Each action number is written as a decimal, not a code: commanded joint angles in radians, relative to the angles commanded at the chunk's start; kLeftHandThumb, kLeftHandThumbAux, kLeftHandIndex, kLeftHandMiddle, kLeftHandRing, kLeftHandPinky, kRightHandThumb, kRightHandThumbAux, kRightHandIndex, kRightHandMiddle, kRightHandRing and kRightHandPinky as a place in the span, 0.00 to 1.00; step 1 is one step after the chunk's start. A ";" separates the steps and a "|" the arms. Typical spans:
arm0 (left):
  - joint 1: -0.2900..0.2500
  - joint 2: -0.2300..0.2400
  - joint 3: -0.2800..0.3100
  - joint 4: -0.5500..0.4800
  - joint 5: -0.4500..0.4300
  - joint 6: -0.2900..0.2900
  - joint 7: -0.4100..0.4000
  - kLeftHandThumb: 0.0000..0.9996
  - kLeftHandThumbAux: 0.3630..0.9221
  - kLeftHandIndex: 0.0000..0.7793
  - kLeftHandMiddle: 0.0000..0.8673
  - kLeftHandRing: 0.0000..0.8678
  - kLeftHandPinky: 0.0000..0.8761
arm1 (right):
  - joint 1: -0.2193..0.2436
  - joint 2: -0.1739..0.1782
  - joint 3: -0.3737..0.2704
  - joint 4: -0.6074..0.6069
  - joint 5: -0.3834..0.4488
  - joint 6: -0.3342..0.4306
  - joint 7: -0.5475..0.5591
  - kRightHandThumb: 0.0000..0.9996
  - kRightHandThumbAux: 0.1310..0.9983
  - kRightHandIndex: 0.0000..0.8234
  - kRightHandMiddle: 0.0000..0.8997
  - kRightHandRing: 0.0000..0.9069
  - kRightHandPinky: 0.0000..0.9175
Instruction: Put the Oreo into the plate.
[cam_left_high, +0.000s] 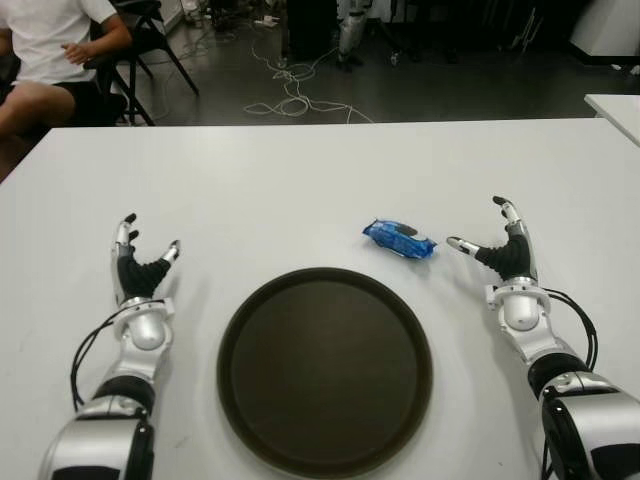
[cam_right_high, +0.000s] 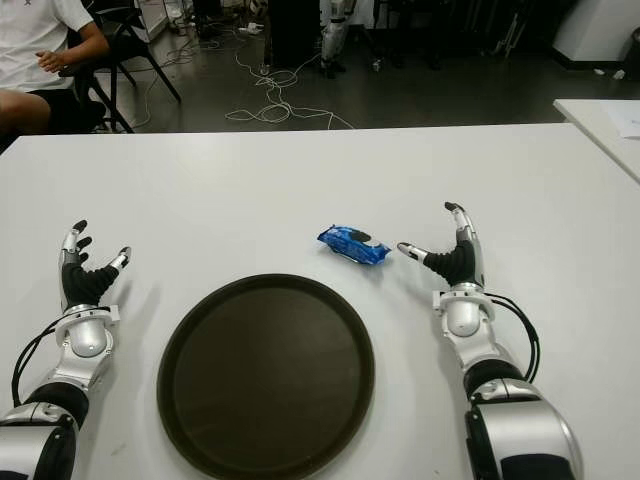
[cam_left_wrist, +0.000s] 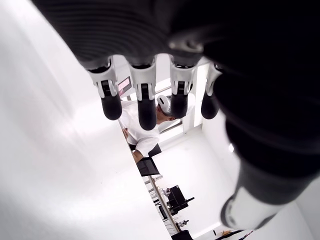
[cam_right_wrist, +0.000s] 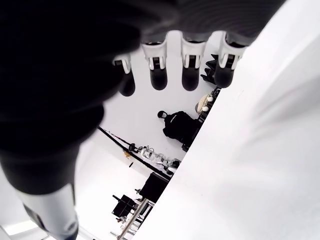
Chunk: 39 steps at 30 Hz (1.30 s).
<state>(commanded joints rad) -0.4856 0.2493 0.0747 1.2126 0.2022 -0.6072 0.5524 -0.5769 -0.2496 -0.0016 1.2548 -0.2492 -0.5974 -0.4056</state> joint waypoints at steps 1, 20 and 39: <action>0.000 0.000 0.001 0.000 -0.001 0.001 -0.001 0.00 0.77 0.14 0.12 0.13 0.13 | 0.000 0.000 -0.001 0.000 0.000 -0.001 0.001 0.00 0.76 0.07 0.06 0.05 0.03; 0.000 -0.002 0.001 -0.002 -0.003 -0.003 -0.006 0.02 0.74 0.12 0.11 0.13 0.16 | -0.001 0.000 -0.002 -0.003 -0.008 0.001 -0.004 0.00 0.76 0.08 0.09 0.07 0.05; 0.000 -0.001 -0.002 -0.003 0.001 0.007 -0.003 0.02 0.73 0.14 0.12 0.14 0.18 | -0.002 0.000 0.006 -0.003 -0.015 0.010 -0.021 0.00 0.74 0.08 0.08 0.08 0.07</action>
<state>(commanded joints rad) -0.4857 0.2482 0.0724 1.2093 0.2032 -0.6003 0.5496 -0.5785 -0.2496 0.0045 1.2522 -0.2646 -0.5871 -0.4267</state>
